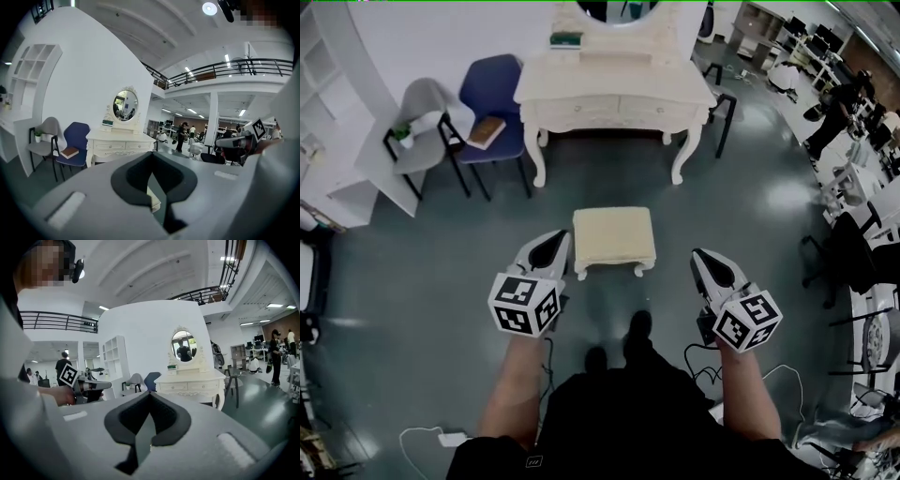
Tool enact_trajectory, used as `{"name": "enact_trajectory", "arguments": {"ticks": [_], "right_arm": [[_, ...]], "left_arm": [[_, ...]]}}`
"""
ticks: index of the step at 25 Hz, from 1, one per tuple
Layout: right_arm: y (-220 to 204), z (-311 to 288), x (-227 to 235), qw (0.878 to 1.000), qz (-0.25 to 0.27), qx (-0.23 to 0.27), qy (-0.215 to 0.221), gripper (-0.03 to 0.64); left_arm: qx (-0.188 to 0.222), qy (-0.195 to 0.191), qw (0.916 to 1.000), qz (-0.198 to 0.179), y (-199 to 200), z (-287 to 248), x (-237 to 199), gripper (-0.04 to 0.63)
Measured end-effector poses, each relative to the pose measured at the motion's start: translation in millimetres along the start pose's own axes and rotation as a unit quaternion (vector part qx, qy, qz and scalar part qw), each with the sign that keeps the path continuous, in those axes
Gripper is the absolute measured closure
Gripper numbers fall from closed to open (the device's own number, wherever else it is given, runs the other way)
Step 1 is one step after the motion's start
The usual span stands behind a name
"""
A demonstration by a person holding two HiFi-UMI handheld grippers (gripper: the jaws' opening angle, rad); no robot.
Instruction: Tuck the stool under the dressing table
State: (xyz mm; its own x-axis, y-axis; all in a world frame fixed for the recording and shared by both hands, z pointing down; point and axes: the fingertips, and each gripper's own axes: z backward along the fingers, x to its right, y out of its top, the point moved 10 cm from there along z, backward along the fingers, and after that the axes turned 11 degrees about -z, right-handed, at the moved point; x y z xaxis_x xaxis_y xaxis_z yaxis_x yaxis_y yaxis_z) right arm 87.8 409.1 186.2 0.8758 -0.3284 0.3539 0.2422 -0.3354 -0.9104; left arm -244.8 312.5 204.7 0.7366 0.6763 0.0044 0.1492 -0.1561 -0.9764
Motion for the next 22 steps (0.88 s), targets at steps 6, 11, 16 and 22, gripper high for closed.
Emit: {"name": "enact_trajectory", "arguments": {"ticks": [6, 11, 16, 22], "right_arm": [[9.6, -38.0, 49.4, 1.0, -0.011, -0.011, 0.027, 0.614], [30.5, -55.3, 117.3, 0.999, -0.008, -0.015, 0.03, 0.614], [42.2, -77.6, 175.2, 0.998, -0.023, -0.036, 0.037, 0.614], [34.0, -112.9, 195.2, 0.995, -0.031, -0.076, 0.061, 0.614]], "left_arm": [[-0.021, 0.025, 0.9995, -0.004, 4.3, -48.3, -3.7, 0.577], [-0.023, 0.06, 0.9977, -0.024, 25.5, -103.9, 9.0, 0.578], [-0.042, 0.067, 0.9966, -0.026, 34.2, -150.8, 24.8, 0.578], [-0.074, 0.068, 0.9949, -0.009, 19.2, -178.3, 22.7, 0.578]]}}
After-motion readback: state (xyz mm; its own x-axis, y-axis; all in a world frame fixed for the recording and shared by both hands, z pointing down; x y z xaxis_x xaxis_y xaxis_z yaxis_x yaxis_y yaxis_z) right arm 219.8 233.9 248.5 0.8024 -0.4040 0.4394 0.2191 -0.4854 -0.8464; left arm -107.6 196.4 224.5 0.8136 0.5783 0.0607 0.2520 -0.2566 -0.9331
